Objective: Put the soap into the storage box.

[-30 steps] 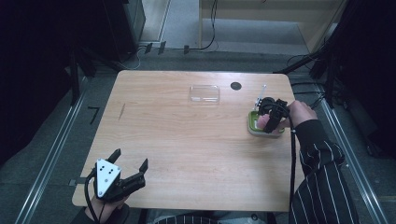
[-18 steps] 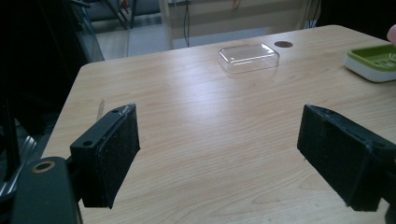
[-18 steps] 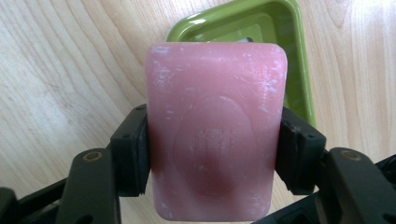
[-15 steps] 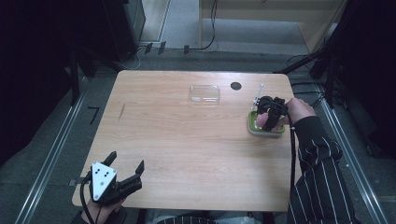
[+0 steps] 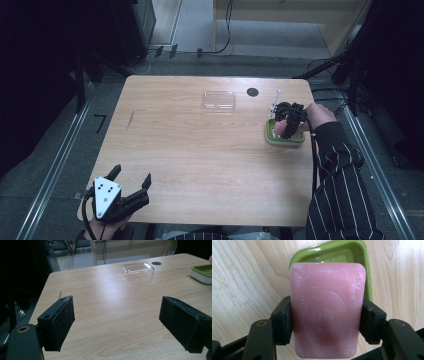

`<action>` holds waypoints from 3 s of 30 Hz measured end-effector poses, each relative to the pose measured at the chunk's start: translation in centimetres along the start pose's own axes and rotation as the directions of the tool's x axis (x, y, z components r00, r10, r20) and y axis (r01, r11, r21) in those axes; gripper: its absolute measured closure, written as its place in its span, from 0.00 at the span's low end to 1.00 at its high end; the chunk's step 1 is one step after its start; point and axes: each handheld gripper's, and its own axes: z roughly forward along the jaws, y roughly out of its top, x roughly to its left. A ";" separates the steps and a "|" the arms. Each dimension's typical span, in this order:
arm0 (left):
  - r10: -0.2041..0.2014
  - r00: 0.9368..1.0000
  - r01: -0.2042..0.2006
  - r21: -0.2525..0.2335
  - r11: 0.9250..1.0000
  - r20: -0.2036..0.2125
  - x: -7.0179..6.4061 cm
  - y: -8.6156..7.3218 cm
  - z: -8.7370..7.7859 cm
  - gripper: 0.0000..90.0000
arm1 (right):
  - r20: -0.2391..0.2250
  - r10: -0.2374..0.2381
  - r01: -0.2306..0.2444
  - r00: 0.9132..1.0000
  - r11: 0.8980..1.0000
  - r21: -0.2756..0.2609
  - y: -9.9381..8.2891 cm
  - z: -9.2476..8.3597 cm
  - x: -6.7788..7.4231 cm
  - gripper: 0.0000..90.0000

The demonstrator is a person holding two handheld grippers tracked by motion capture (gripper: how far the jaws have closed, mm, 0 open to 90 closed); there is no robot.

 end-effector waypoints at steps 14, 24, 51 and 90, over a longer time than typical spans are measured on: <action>-0.006 1.000 0.006 0.000 1.000 -0.015 0.1 -0.1 -0.3 0.15 | 0.002 -0.036 0.036 0.999 0.999 0.001 -0.1 1.2 -0.8 0.43; -0.010 1.000 0.010 0.002 1.000 -0.026 0.3 -0.2 -0.6 0.15 | 0.004 -0.059 0.059 0.998 0.998 -0.004 0.5 1.9 -1.1 0.43; -0.017 0.999 0.017 0.004 1.000 -0.039 0.5 -0.4 -1.0 0.15 | 0.004 -0.080 0.080 0.997 0.997 0.022 0.2 4.1 -2.1 0.43; -0.016 0.999 0.016 0.004 1.000 -0.036 0.5 -0.4 -0.9 0.15 | 0.002 -0.052 0.052 0.999 0.997 0.051 0.0 4.8 -2.3 0.42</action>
